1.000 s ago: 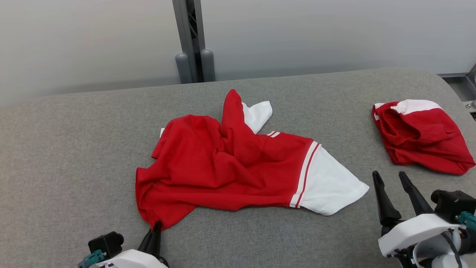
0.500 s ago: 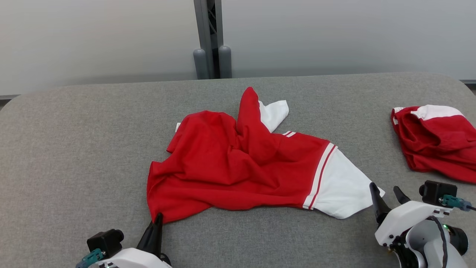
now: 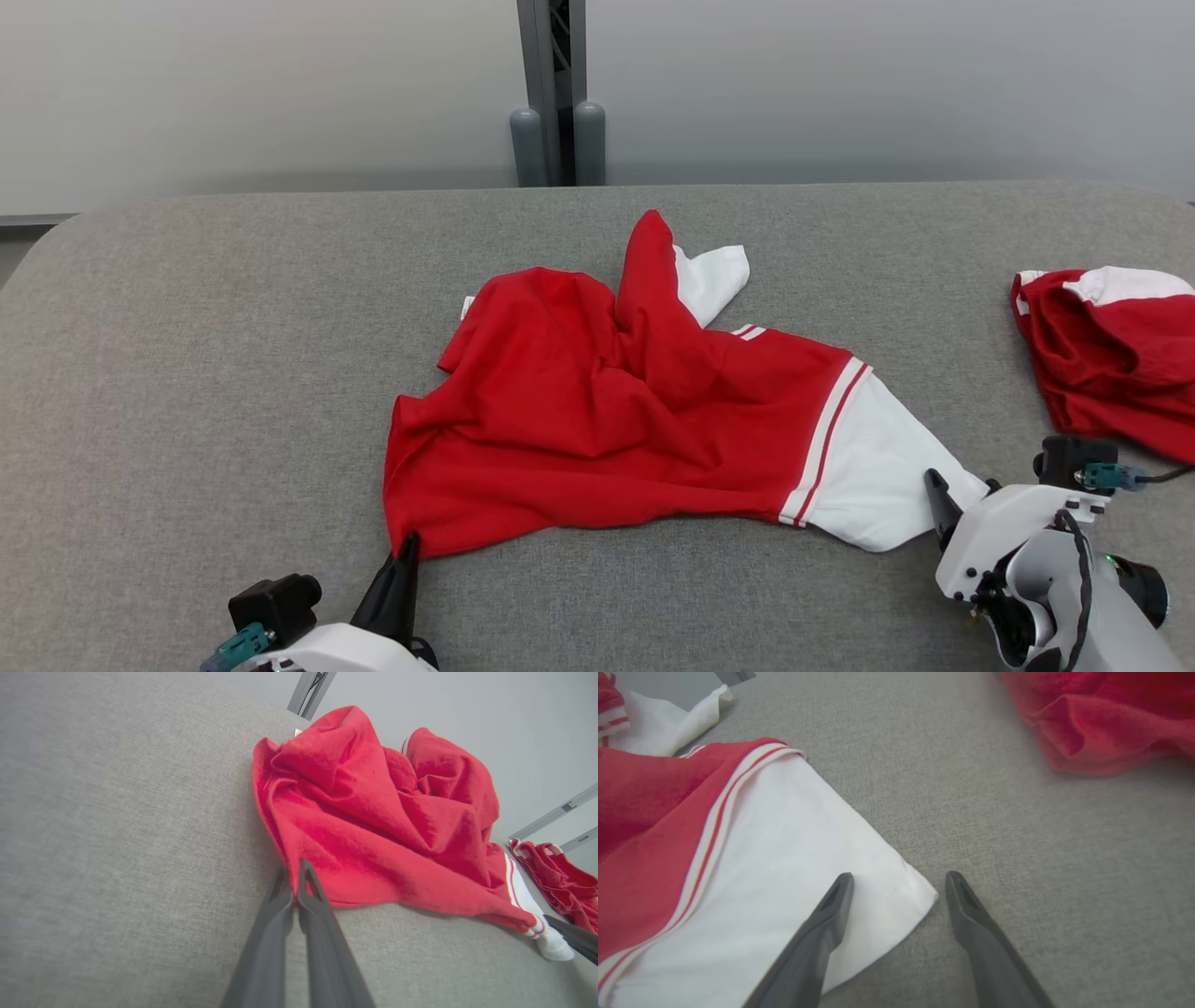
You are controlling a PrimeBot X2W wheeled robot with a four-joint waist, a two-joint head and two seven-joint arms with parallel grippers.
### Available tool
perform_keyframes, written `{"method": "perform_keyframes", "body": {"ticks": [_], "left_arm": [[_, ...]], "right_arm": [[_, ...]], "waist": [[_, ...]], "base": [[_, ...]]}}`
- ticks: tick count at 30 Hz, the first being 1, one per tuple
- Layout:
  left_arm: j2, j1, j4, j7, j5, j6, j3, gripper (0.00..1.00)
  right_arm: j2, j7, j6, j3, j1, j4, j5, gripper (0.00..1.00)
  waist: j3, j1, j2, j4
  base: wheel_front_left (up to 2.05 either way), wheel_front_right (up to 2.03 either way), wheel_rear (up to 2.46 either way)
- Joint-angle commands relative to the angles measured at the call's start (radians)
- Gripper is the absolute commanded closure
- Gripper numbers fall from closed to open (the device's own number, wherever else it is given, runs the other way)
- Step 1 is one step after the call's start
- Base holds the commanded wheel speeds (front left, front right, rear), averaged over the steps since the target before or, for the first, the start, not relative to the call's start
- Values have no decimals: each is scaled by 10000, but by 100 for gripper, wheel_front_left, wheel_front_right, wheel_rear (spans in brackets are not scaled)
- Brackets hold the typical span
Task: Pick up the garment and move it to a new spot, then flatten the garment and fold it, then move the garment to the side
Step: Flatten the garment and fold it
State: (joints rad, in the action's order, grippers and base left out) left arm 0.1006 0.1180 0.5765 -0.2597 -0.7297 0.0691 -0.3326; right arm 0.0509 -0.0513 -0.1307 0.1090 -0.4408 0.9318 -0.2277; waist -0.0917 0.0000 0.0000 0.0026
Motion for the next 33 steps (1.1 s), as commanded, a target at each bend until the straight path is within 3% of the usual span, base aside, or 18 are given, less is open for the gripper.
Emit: {"method": "perform_keyframes", "body": {"ticks": [1,2,4,6,9,10,12,13,19,23,28,33], "left_arm": [[77,-67,-56,2,54,-48,13,100],[87,-75,-71,3,48,-57,11,100],[113,-83,-97,17,31,-83,7,100],[136,-93,-120,22,14,-92,4,100],[159,-110,-160,34,-20,-102,1,100],[159,-110,-160,34,-20,-102,1,100],[176,-118,-184,46,-35,-130,-3,100],[184,-119,-199,49,-36,-145,-7,100],[209,-152,-335,24,-137,-162,118,100],[127,-189,-560,10,-630,19,465,100],[103,9,-1146,136,-1484,232,979,100],[219,247,-2137,506,-2387,344,1507,100]], "right_arm": [[9,27,-1,-173,-107,251,102,0],[4,59,-1,-271,-183,365,72,0],[-1,110,-3,-496,-311,568,9,18],[-3,184,-3,-688,-410,769,-3,47],[4,282,-1,-914,-559,1039,-111,68],[4,282,-1,-914,-559,1039,-111,68],[24,323,-1,-1045,-658,1229,-143,86],[47,365,-1,-1085,-708,1331,-181,100],[165,652,4,-969,-1078,1763,-643,100],[59,516,0,-783,-1341,1459,-2083,100],[25,-305,0,-1452,-1088,-230,-5025,100],[42,-834,-3,-2065,-693,-2154,-6858,100]], "waist": [[-7,0,0,18],[-13,0,0,24],[-25,0,0,31],[-24,0,0,34],[-27,0,0,33],[-27,0,0,33],[-29,0,0,31],[-30,0,0,31],[-24,0,0,29],[5,0,0,-10],[109,0,0,-104],[307,0,0,-258]], "base": [[0,0,0],[0,0,0],[0,0,0],[0,0,0],[0,0,0],[0,0,0],[0,0,0],[0,0,0],[0,0,0],[0,0,0],[0,0,0],[0,0,0]]}}
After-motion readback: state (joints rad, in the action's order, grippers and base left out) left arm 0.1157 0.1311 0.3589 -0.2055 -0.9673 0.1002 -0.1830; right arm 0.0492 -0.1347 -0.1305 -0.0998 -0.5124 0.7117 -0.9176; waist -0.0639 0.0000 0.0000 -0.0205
